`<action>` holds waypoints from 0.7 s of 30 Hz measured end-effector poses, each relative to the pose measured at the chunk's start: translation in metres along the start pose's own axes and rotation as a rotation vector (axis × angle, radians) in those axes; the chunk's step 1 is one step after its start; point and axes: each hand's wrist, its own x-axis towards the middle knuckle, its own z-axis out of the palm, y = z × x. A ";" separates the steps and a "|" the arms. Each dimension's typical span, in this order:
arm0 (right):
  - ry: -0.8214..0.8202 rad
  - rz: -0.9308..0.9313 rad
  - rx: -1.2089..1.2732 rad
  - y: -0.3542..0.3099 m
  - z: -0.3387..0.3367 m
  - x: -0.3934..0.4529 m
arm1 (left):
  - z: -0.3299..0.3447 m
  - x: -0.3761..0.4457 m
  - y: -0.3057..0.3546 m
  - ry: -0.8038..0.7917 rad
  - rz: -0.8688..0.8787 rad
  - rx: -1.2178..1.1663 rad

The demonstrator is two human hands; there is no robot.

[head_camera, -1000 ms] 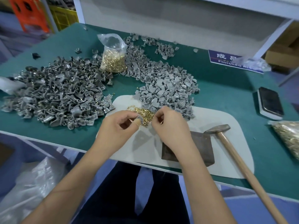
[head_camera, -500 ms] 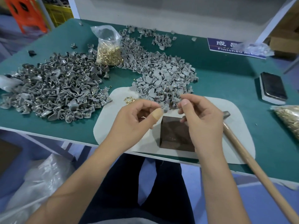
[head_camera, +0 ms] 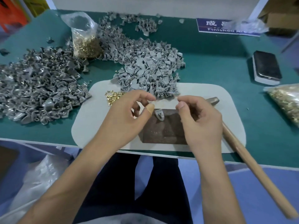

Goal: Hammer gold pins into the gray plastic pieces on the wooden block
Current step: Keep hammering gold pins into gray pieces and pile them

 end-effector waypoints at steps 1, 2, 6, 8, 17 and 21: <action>0.004 0.006 0.001 0.000 -0.001 -0.001 | -0.002 0.000 0.001 -0.019 0.022 0.055; 0.004 0.004 -0.002 0.000 -0.001 -0.002 | -0.004 -0.001 0.003 -0.043 0.040 0.104; -0.011 -0.014 -0.006 0.000 -0.001 -0.004 | 0.008 -0.005 0.017 -0.047 0.064 0.340; -0.020 -0.011 -0.011 0.000 -0.001 -0.004 | 0.016 -0.005 0.024 0.005 0.057 0.377; -0.033 0.016 -0.045 -0.003 -0.002 -0.005 | 0.010 -0.007 0.028 -0.143 0.131 0.310; -0.050 0.033 0.000 -0.006 -0.006 -0.004 | 0.003 -0.011 0.025 -0.173 -0.013 0.154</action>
